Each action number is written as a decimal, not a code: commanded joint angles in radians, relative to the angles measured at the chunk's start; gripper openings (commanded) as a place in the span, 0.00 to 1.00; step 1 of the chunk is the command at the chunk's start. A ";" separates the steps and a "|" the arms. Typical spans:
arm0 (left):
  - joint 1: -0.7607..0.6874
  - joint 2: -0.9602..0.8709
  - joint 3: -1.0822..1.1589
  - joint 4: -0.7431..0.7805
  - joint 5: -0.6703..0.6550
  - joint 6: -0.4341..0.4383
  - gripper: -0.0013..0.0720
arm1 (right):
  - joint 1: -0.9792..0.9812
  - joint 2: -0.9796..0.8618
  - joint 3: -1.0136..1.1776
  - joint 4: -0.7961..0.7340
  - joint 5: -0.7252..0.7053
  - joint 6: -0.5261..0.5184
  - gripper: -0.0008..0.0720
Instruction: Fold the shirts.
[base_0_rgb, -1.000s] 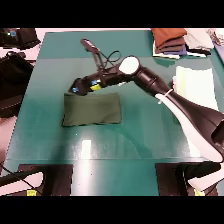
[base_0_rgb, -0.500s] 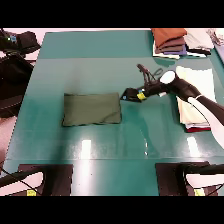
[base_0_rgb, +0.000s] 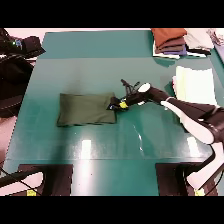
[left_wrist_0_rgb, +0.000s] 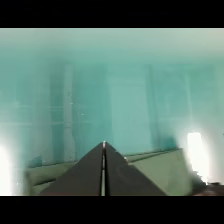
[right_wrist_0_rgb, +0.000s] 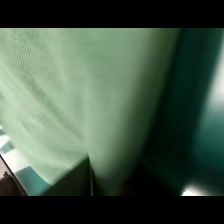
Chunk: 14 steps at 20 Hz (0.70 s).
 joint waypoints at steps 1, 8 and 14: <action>-0.032 0.000 -0.001 -0.016 0.009 0.004 0.05 | 0.060 -0.067 0.132 0.029 -0.051 -0.043 0.05; -0.190 0.000 -0.001 -0.008 0.048 0.027 0.05 | -0.211 0.112 0.287 -0.265 -0.012 0.031 0.04; -0.204 0.000 -0.001 -0.013 0.056 0.025 0.05 | -0.651 0.269 0.292 -0.346 0.083 0.073 0.04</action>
